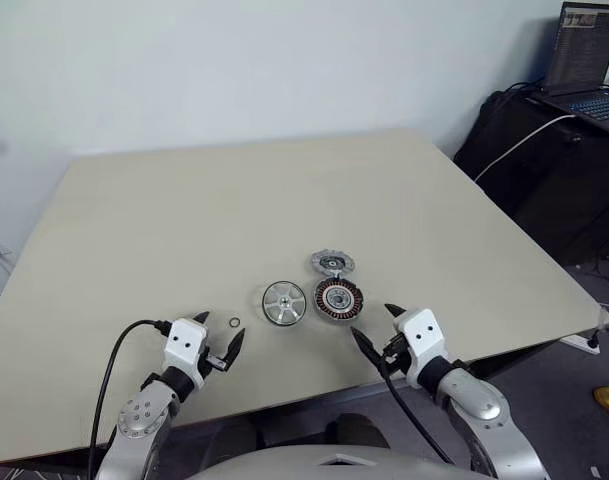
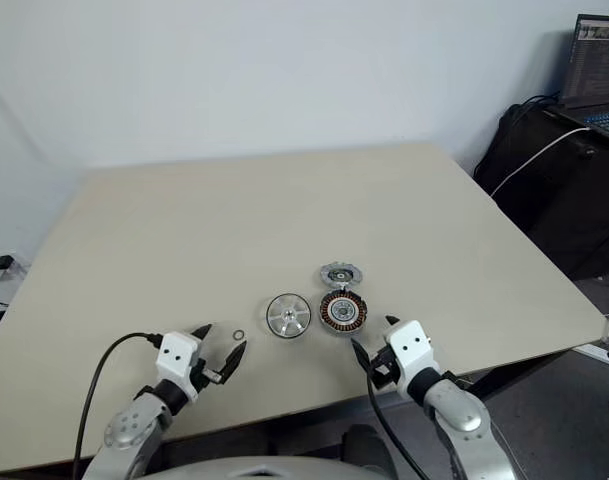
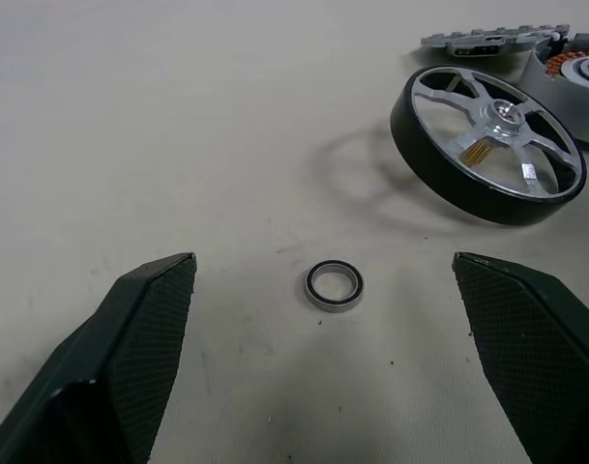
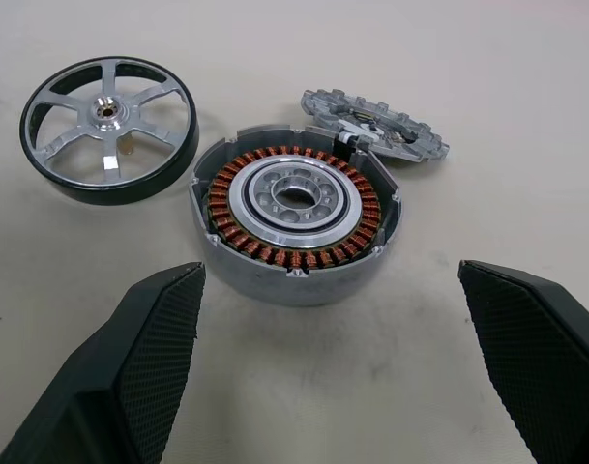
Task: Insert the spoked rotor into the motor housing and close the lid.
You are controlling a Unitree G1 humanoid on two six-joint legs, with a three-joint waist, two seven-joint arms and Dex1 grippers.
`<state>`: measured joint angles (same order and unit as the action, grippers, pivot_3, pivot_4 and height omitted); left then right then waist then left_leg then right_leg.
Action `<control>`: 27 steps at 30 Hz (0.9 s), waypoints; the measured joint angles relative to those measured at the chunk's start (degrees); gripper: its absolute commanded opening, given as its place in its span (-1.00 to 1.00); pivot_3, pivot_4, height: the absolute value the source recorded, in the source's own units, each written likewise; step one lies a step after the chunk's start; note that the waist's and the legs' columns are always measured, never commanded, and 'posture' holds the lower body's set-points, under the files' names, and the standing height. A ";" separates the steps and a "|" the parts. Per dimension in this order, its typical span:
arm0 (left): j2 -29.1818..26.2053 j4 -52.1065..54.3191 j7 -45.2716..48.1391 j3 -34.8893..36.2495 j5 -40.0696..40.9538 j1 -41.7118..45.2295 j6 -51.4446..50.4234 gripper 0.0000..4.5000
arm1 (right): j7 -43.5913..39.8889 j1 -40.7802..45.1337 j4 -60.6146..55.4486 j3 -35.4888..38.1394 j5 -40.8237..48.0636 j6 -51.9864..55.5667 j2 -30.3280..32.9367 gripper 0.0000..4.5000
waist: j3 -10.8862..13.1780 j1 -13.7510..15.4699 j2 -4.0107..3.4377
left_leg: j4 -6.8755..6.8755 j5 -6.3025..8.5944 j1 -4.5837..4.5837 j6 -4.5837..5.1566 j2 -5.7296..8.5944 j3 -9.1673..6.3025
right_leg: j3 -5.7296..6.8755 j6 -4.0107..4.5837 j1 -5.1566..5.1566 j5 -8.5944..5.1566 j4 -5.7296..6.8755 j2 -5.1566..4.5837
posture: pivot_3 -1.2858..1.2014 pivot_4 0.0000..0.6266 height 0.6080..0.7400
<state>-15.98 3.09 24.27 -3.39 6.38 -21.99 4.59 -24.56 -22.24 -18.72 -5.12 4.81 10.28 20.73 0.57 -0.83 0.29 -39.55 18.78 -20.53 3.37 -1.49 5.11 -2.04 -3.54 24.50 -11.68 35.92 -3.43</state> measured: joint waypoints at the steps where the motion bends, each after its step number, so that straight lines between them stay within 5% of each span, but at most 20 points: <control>1: 0.04 -0.18 0.15 -0.04 0.00 0.00 0.14 0.99 | -0.01 0.00 0.00 0.00 -0.02 0.00 -0.01 0.99 | 0.00 -0.01 0.01 | 0.00 0.00 0.00 0.00 0.00 -0.01 | 0.01 -0.01 0.00 0.00 0.00 0.00 | 0.03 -1.00 1.00; 16: 0.69 0.26 -0.39 -1.30 -0.24 -0.65 -0.74 0.99 | 0.72 0.71 0.32 -0.17 -0.48 0.01 -0.60 0.99 | -0.03 -0.01 0.04 | -0.01 0.00 0.00 0.00 0.00 -0.07 | 0.06 0.00 -0.02 0.00 0.00 0.00 | 0.03 -1.00 1.00; 27: 2.18 3.03 -3.89 -3.32 -2.00 6.88 -13.54 0.99 | 1.18 1.11 0.48 -1.18 -1.09 0.03 -1.46 0.99 | -0.05 0.01 0.04 | -0.06 -0.02 -0.01 0.01 0.02 -0.15 | 0.15 0.04 -0.25 0.03 0.01 0.01 | 0.03 -1.00 1.00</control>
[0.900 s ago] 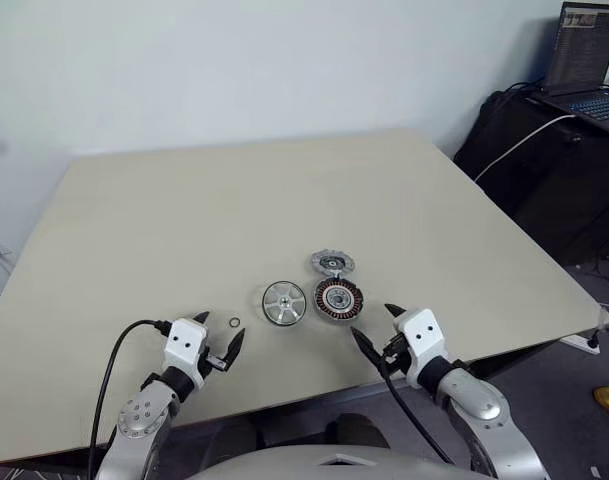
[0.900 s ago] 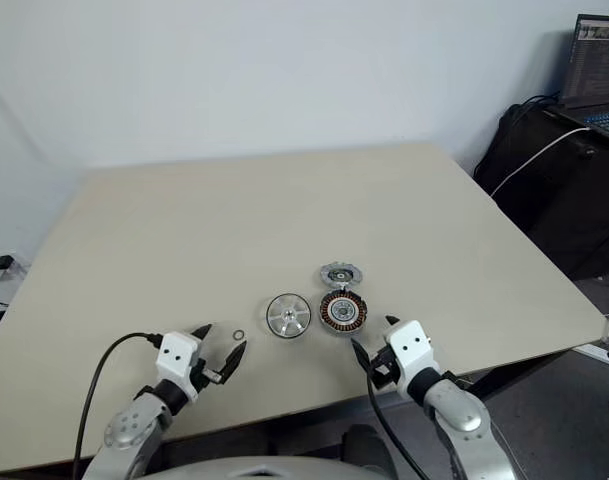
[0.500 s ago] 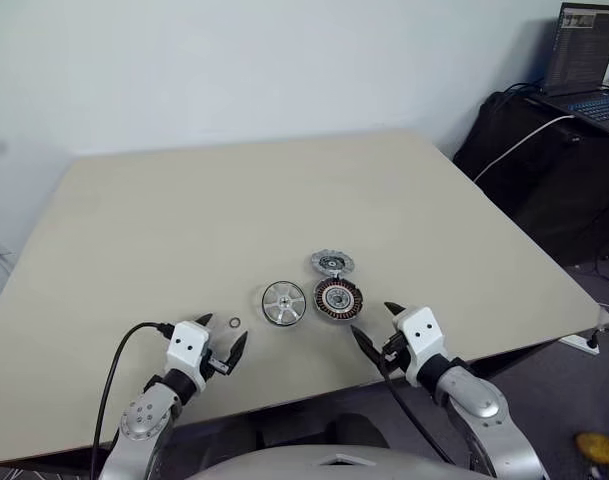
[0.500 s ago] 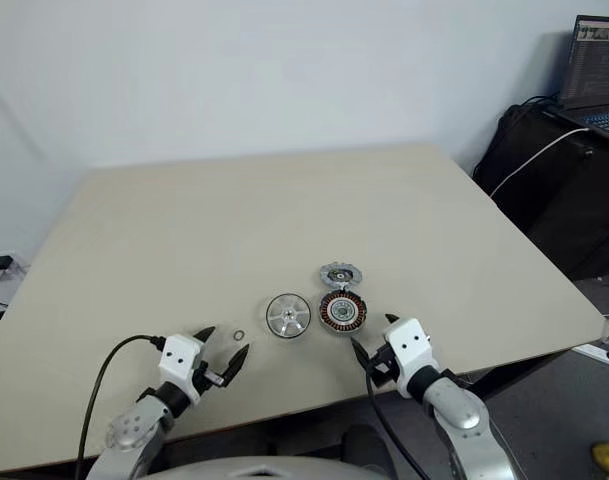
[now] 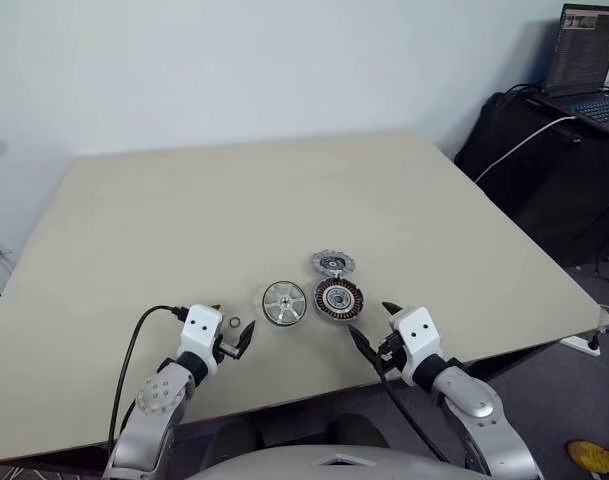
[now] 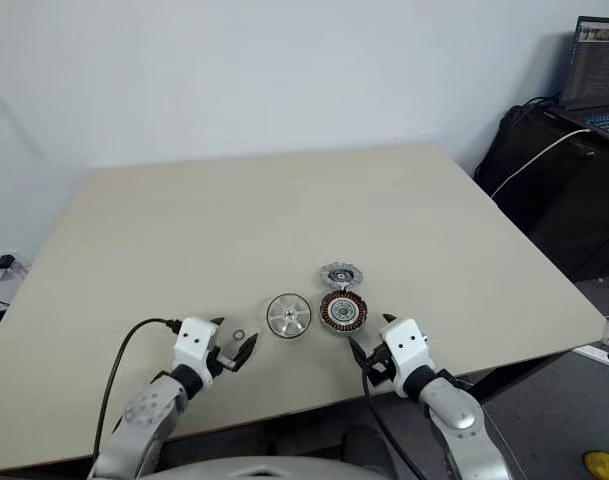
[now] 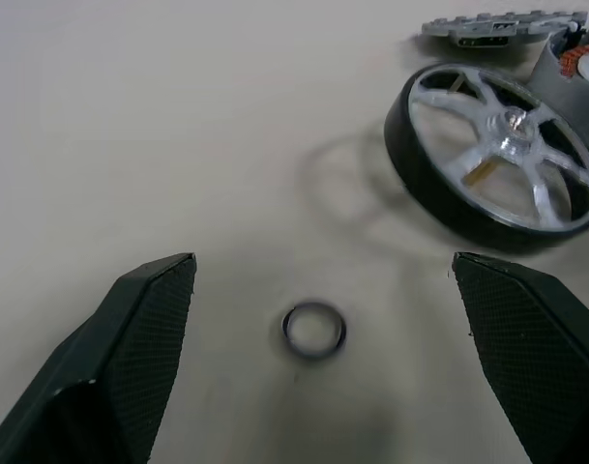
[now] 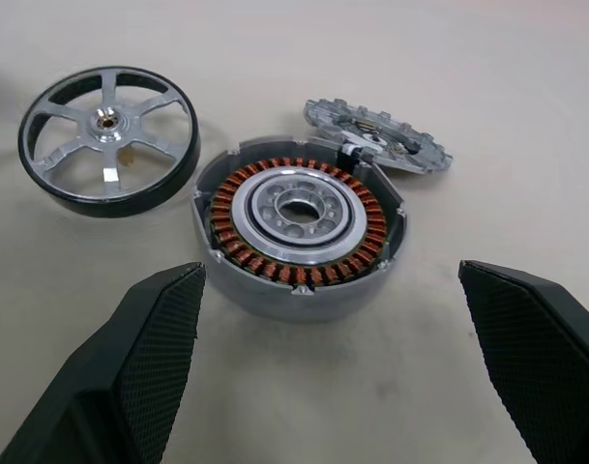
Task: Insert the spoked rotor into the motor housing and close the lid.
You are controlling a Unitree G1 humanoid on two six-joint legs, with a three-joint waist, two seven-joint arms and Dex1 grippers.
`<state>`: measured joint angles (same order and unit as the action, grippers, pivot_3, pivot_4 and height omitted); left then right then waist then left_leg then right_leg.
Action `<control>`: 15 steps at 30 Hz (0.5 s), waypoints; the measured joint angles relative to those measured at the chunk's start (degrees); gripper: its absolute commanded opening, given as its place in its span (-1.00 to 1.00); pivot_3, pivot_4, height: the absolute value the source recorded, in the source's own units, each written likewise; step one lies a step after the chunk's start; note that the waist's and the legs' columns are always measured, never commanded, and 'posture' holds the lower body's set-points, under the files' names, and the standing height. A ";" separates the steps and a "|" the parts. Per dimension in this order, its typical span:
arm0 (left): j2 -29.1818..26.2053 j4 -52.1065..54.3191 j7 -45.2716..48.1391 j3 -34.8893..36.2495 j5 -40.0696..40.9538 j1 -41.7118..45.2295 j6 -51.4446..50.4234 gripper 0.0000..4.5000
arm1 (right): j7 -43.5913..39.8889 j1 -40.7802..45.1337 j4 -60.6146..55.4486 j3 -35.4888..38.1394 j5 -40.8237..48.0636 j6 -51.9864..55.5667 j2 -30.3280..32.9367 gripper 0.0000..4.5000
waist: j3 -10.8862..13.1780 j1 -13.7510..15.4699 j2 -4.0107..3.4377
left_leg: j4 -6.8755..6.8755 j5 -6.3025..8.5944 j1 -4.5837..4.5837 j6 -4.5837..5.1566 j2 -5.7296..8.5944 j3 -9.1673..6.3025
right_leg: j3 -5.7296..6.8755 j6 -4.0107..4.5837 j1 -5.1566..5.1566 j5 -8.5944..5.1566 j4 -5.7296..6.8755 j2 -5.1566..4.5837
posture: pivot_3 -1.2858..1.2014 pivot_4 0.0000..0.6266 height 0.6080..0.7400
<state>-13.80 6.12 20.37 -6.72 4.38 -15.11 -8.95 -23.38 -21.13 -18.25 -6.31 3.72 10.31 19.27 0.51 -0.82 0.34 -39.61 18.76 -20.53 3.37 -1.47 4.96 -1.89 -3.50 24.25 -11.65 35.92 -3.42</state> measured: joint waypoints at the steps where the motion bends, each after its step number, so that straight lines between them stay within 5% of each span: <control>1: 0.17 0.43 -0.16 -0.47 0.00 0.63 -1.70 0.99 | 0.08 0.00 0.00 0.01 -0.05 0.00 -0.11 0.99 | 0.00 0.00 0.01 | 0.00 0.00 -0.01 0.00 0.00 0.00 | 0.00 0.01 -0.11 0.01 0.00 0.00 | 0.03 -1.00 1.00; 15: -1.52 6.18 -2.84 -0.20 -0.39 -2.69 -13.13 0.99 | 1.63 -1.91 -0.06 0.17 -0.12 0.00 -0.65 0.99 | -0.01 -0.33 -0.01 | 0.00 0.00 0.01 -0.02 -0.03 -0.07 | 0.02 -0.24 0.15 -0.15 0.01 -0.02 | 0.03 -1.00 1.00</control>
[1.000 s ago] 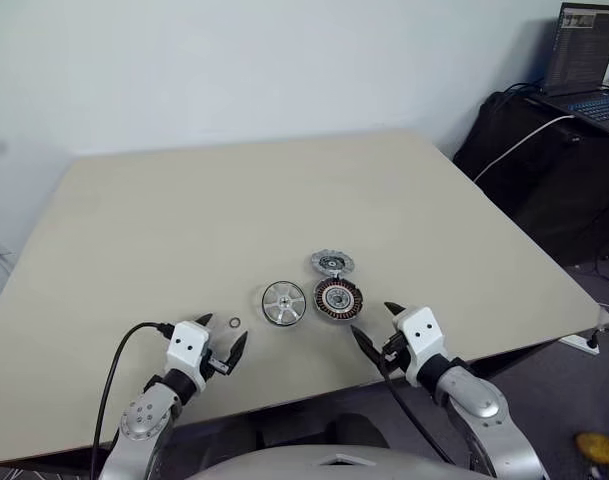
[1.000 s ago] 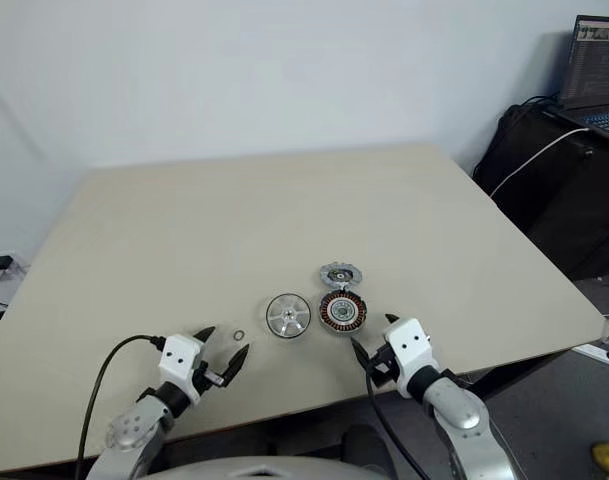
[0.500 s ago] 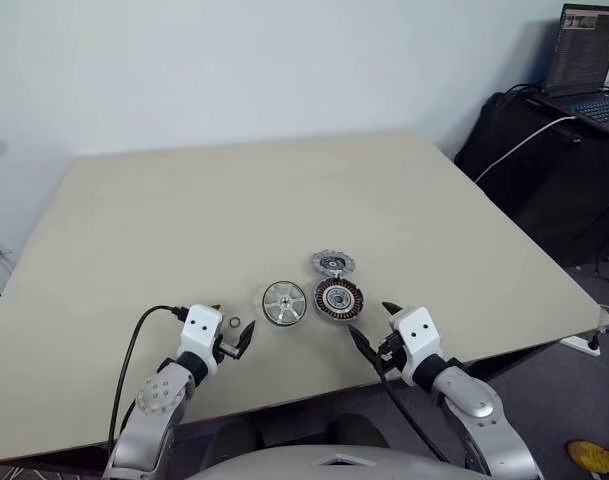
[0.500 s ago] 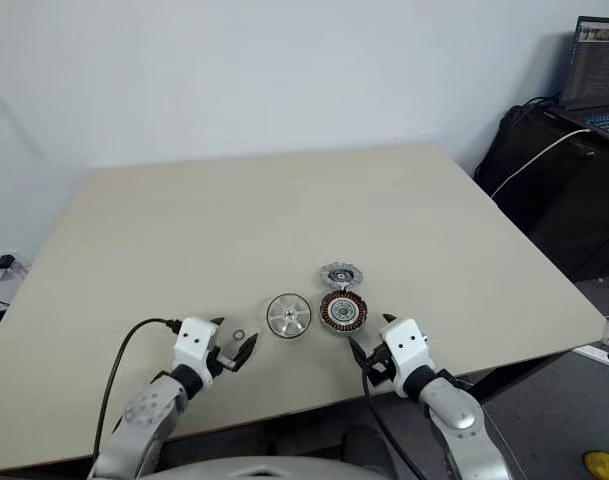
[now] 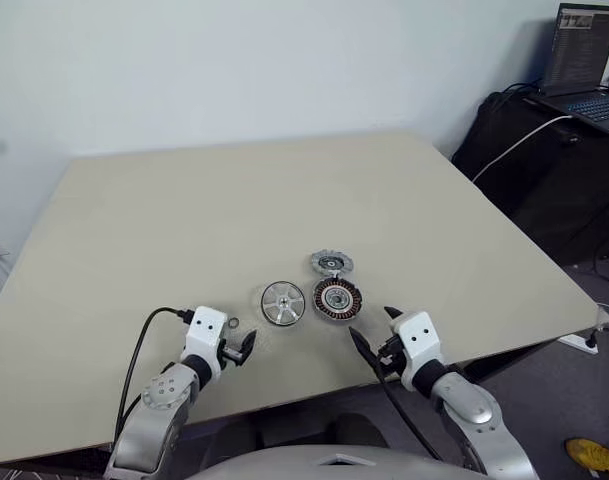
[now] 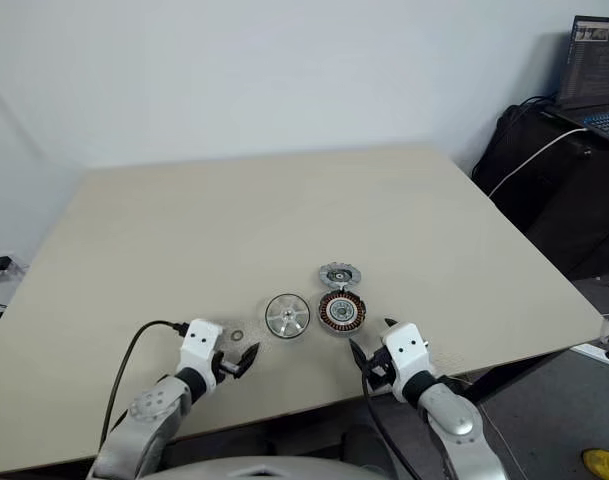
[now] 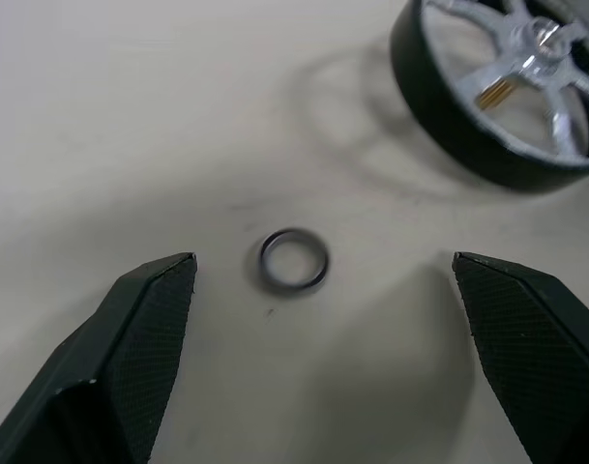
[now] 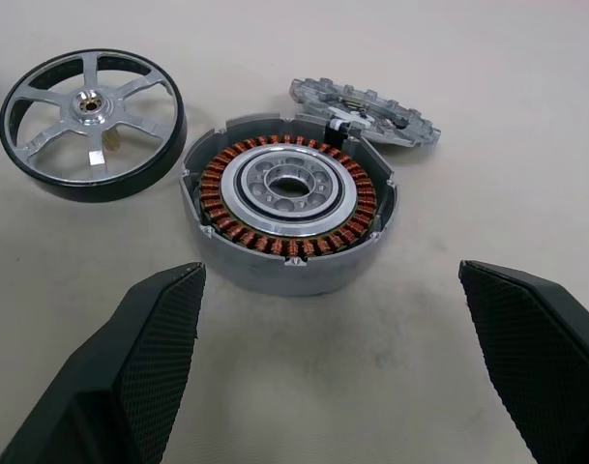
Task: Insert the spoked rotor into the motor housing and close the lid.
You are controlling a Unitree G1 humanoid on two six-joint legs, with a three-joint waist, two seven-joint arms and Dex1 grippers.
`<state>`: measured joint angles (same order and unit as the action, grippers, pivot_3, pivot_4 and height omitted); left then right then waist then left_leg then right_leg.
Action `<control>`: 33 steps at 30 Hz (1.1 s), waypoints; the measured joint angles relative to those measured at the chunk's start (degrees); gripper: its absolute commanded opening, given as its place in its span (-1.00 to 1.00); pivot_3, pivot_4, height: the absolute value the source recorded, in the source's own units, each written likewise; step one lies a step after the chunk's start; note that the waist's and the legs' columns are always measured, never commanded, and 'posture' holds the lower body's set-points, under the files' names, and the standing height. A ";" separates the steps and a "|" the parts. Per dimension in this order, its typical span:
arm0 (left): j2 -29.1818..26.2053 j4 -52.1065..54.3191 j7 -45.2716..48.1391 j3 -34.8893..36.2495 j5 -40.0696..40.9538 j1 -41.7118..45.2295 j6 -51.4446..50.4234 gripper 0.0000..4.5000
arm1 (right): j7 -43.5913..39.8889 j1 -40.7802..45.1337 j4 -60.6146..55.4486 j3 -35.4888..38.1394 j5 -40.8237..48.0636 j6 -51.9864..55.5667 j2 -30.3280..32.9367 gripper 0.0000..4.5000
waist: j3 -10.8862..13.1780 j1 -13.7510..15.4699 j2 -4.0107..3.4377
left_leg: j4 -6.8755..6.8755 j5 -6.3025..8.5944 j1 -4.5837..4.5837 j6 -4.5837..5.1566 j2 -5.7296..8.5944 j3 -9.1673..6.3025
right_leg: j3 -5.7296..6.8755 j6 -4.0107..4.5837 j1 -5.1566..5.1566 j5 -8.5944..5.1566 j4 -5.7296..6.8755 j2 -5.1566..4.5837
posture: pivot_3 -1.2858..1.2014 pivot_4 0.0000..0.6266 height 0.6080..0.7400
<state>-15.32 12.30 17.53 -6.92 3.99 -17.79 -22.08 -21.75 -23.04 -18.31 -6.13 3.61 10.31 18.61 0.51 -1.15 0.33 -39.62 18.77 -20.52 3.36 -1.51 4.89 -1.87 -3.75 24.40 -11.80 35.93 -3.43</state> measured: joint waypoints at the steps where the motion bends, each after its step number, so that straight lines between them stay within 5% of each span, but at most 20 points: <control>1: -0.07 0.16 -0.08 0.23 -0.02 -0.09 -0.23 0.99 | 0.01 0.00 0.00 0.00 0.00 0.00 -0.01 0.99 | 0.00 -0.01 0.00 | 0.00 0.00 0.00 0.00 0.00 0.00 | 0.00 0.00 0.00 0.00 0.00 0.00 | 0.03 -1.00 1.00; 17: 2.50 0.00 -1.32 1.37 1.30 3.10 -5.14 0.99 | 0.01 1.48 0.01 -0.07 0.00 0.00 -0.37 0.99 | 0.00 0.00 0.01 | 0.00 -0.01 -0.02 0.00 0.04 -0.01 | 0.03 0.26 -0.08 0.16 0.00 0.00 | 0.03 -1.00 1.00; 20: 2.47 -0.19 -1.48 1.38 1.14 3.53 -5.66 0.74 | 0.16 1.40 0.01 -0.06 -0.01 0.00 -0.44 1.00 | -0.01 -0.01 -0.01 | 0.00 -0.01 0.02 0.00 0.04 -0.02 | 0.03 0.25 -0.10 0.15 0.00 0.00 | 0.03 -1.00 1.00; 30: 0.34 -0.27 -2.17 1.90 -0.84 3.55 -5.93 -0.70 | 0.66 1.13 0.01 -0.06 -0.02 0.00 -0.87 1.00 | -0.04 -0.06 -0.04 | 0.00 0.00 0.07 0.00 0.03 -0.02 | 0.03 0.23 -0.10 0.14 -0.01 -0.02 | 0.03 -1.00 1.00; 33: -0.14 -0.27 -2.13 1.81 -1.38 3.48 -5.61 -0.70 | 0.66 1.14 0.01 -0.05 -0.02 0.00 -0.88 1.00 | -0.06 -0.10 -0.04 | 0.00 0.00 0.07 -0.01 0.02 -0.03 | 0.03 0.23 -0.09 0.14 0.00 -0.02 | 0.03 -1.00 1.00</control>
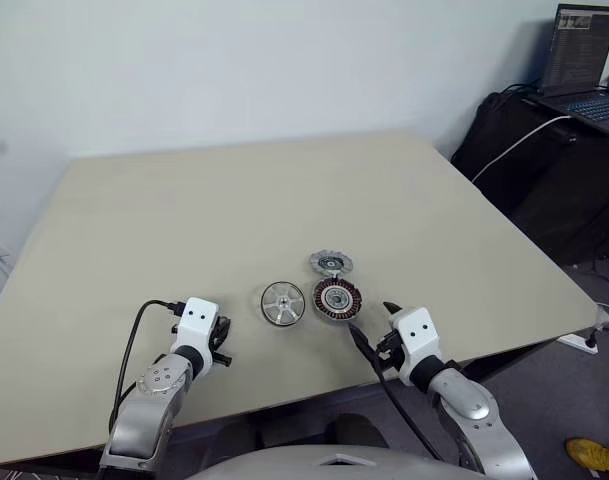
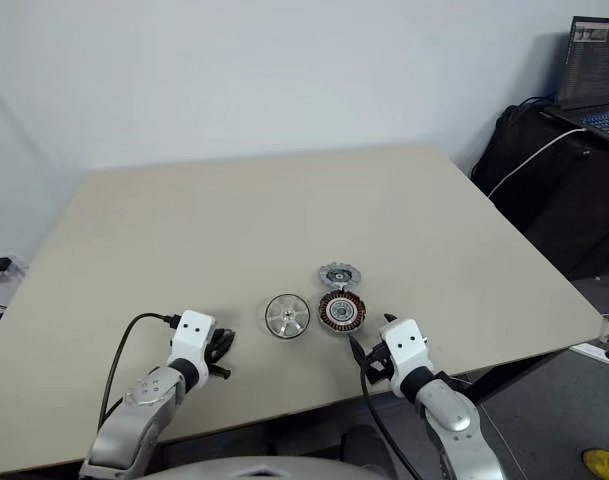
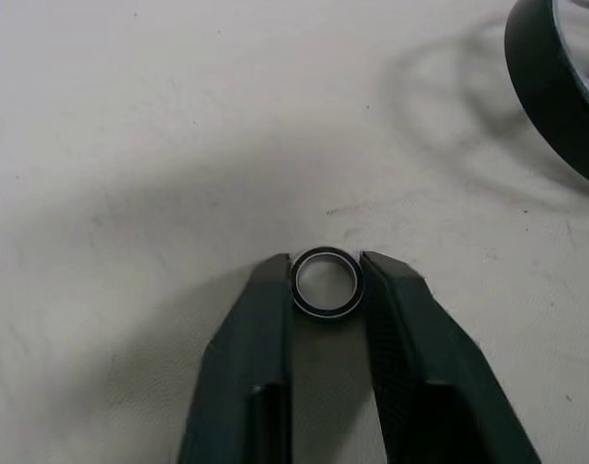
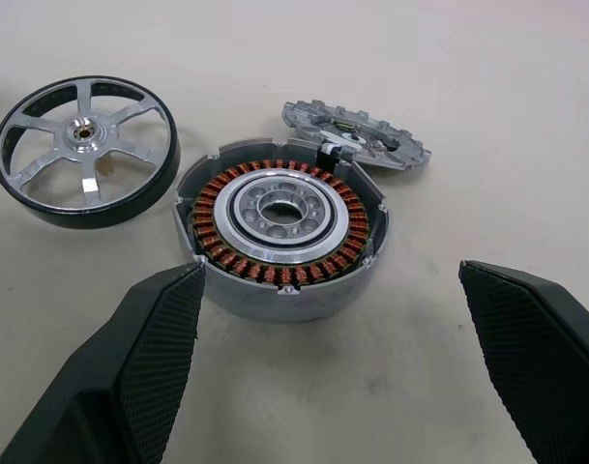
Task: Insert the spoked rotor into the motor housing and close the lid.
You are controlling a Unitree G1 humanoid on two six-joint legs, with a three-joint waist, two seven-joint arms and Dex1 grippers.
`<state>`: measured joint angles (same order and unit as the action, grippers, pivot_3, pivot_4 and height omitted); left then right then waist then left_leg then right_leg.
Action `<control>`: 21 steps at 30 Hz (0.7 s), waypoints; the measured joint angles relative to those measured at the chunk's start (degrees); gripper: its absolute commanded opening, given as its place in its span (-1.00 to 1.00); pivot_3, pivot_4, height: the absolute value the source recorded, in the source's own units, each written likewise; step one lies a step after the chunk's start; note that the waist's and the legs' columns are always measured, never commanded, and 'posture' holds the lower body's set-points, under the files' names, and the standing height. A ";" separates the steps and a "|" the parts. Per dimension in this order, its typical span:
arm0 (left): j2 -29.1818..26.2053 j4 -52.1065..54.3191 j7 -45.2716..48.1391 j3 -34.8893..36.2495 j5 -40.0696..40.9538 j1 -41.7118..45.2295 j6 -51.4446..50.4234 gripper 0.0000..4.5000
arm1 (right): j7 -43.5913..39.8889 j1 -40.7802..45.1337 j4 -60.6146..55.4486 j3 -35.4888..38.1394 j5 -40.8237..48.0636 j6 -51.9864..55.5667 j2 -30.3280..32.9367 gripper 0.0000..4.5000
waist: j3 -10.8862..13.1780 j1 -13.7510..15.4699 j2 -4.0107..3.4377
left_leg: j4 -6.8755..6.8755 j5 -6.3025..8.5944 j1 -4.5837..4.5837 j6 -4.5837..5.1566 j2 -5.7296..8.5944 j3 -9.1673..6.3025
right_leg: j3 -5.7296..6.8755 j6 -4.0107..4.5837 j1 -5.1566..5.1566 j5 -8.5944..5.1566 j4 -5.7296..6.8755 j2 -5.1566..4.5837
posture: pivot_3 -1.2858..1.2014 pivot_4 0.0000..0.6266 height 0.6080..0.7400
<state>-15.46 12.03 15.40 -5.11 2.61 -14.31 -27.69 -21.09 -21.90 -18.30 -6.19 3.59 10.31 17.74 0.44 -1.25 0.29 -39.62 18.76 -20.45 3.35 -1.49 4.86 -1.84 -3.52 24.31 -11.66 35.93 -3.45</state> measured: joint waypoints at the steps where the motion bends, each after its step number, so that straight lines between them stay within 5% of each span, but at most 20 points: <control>1: 0.07 -0.06 -0.06 0.11 0.07 -0.13 0.32 -0.70 | 0.00 0.00 0.00 0.00 0.00 0.00 0.00 1.00 | -0.01 -0.04 -0.01 | 0.00 0.00 0.00 0.00 0.00 0.00 | 0.00 0.00 0.01 0.00 0.00 0.00 | 0.03 -1.00 1.00; 12: 9.94 -2.61 -3.14 11.56 8.60 1.51 14.52 -0.70 | -0.03 0.10 0.00 -0.01 0.00 0.00 -0.04 1.00 | 0.02 0.47 0.17 | -0.01 0.00 -0.07 0.00 0.01 -0.03 | 0.04 0.05 0.01 0.03 -0.01 -0.01 | 0.03 -1.00 1.00; 21: 9.11 -4.93 -2.59 13.52 9.09 3.09 17.86 -0.70 | 0.01 0.13 0.01 -0.04 -0.04 0.00 -0.25 1.00 | 0.03 0.39 0.25 | -0.02 0.00 0.00 0.01 0.08 -0.10 | 0.13 0.01 -0.47 0.00 -0.12 0.00 | 0.03 -1.00 1.00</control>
<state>-6.35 7.10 12.81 8.40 11.70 -11.22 -9.83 -21.08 -21.77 -18.30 -6.23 3.55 10.31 17.49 0.47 -0.85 0.54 -39.63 18.76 -20.45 3.36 -1.41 4.76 -1.71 -3.51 23.84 -11.66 35.82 -3.45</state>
